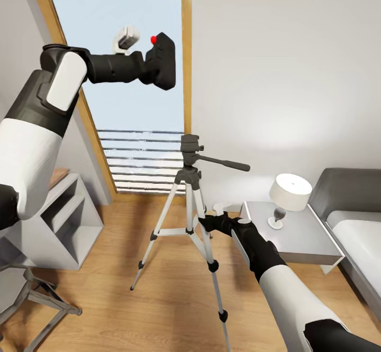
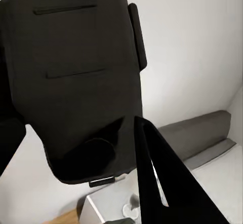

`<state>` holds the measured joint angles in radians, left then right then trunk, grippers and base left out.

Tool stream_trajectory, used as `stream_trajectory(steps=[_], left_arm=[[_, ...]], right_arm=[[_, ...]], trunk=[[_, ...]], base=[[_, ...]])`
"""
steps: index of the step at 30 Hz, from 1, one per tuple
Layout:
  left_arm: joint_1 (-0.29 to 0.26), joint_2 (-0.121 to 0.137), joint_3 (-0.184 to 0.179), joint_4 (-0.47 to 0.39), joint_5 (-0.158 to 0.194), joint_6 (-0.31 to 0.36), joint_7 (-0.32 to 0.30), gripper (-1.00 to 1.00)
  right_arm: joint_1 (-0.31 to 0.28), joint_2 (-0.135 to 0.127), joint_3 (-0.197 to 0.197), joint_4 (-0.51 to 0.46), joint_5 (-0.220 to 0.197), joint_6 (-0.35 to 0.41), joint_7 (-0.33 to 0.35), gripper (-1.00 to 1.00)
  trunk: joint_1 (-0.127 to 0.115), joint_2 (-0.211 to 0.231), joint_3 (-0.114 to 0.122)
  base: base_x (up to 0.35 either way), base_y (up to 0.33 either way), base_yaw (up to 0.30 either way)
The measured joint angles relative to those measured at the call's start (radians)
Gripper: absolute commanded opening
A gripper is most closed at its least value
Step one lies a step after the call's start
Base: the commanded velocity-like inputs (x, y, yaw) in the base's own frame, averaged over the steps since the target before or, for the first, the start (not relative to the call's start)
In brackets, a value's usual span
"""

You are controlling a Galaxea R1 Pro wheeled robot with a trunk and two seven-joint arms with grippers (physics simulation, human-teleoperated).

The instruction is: Attach the digital camera to the camera tripod in the bedroom.

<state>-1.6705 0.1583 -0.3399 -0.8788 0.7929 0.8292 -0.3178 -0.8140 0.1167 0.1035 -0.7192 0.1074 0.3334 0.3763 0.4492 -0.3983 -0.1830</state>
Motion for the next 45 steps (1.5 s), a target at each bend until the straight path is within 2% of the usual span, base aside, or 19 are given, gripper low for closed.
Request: stream_trajectory(steps=[2, 4, 8, 9, 11, 15, 16, 19, 21, 23, 24, 28, 30, 34, 40, 45], left_arm=[[0.0, 0.001, -0.016, 0.001, -0.007, -0.001, 0.0, -1.0], [0.001, 0.011, -0.071, -0.003, -0.029, -0.004, -0.002, -1.0], [0.001, 0.023, -0.125, -0.014, -0.041, -0.004, -0.019, -1.0], [0.002, 0.029, -0.151, -0.019, -0.043, -0.003, -0.048, -1.0], [0.002, 0.038, -0.177, -0.022, -0.052, -0.005, -0.099, -1.0], [0.002, 0.058, -0.209, -0.025, -0.089, -0.013, -0.253, -1.0], [0.002, 0.071, -0.217, -0.026, -0.125, -0.024, -0.34, -1.0], [0.002, 0.094, -0.223, -0.027, -0.218, -0.069, -0.469, -1.0], [0.002, 0.109, -0.226, -0.027, -0.295, -0.115, -0.547, -1.0], [0.002, 0.121, -0.227, -0.027, -0.376, -0.166, -0.623, -1.0], [0.002, 0.128, -0.226, -0.026, -0.453, -0.213, -0.692, -1.0], [0.002, 0.13, -0.224, -0.025, -0.577, -0.277, -0.794, -1.0], [0.002, 0.129, -0.221, -0.028, -0.635, -0.298, -0.83, -1.0], [0.002, 0.129, -0.214, -0.063, -0.686, -0.317, -0.848, -1.0], [0.002, 0.13, -0.191, -0.136, -0.708, -0.321, -0.848, -1.0], [0.002, 0.137, -0.178, -0.14, -0.723, -0.3, -0.836, -1.0]], right_arm=[[0.0, 0.0, 0.0, 0.0, 0.001, 0.0, 0.0, -1.0], [0.0, 0.0, 0.001, 0.0, -0.001, 0.0, -0.001, -1.0], [0.0, 0.0, 0.0, 0.0, 0.0, 0.0, -0.001, -1.0], [0.0, 0.0, 0.0, 0.0, 0.0, 0.0, -0.001, -1.0], [0.0, 0.0, 0.0, 0.0, 0.0, -0.001, -0.001, -1.0], [0.0, 0.0, 0.0, 0.001, -0.001, -0.001, -0.001, -1.0], [0.0, 0.0, 0.0, 0.001, 0.0, -0.001, -0.002, -1.0], [0.0, 0.0, 0.0, 0.001, 0.0, -0.001, -0.002, -1.0], [0.0, 0.0, 0.0, 0.001, -0.001, -0.001, -0.002, -1.0], [0.0, 0.0, 0.0, 0.001, -0.001, -0.001, -0.002, -1.0], [0.0, 0.0, 0.0, 0.001, -0.001, -0.002, -0.002, -1.0], [0.0, 0.0, 0.0, 0.002, 0.0, -0.003, -0.002, -1.0], [0.0, 0.0, 0.0, 0.002, -0.003, -0.003, -0.004, -1.0], [0.0, 0.001, 0.0, 0.003, -0.002, -0.004, -0.005, -1.0], [0.0, 0.001, 0.0, 0.003, -0.004, -0.004, -0.006, -1.0], [0.0, 0.001, 0.0, 0.003, -0.003, -0.004, -0.005, -1.0]], trunk=[[0.0, 0.0, 0.0], [0.0, 0.0, 0.0], [0.0, 0.0, 0.0], [0.0, 0.0, 0.0], [0.0, 0.0, 0.0], [0.0, 0.0, 0.0], [0.0, 0.0, 0.0], [0.0, 0.0, 0.0], [0.0, 0.0, 0.0], [0.0, 0.0, 0.0], [0.0, 0.0, 0.0], [0.0, 0.0, 0.0], [0.0, 0.0, 0.0], [0.0, 0.0, 0.0], [0.0, 0.0, 0.0], [0.0, 0.0, 0.0]], base=[[0.0, 0.0, 0.0], [0.0, 0.0, 0.0], [0.0, 0.0, 0.0], [0.0, 0.0, 0.0], [0.0, 0.0, 0.0], [0.0, 0.0, 0.0], [0.0, 0.0, 0.0], [0.0, 0.0, 0.0], [0.0, 0.0, 0.0], [0.0, 0.0, 0.0], [0.0, 0.0, 0.0], [0.0, 0.0, 0.0], [0.0, 0.0, 0.0], [0.0, 0.0, 0.0], [0.0, 0.0, 0.0], [0.0, 0.0, 0.0]])
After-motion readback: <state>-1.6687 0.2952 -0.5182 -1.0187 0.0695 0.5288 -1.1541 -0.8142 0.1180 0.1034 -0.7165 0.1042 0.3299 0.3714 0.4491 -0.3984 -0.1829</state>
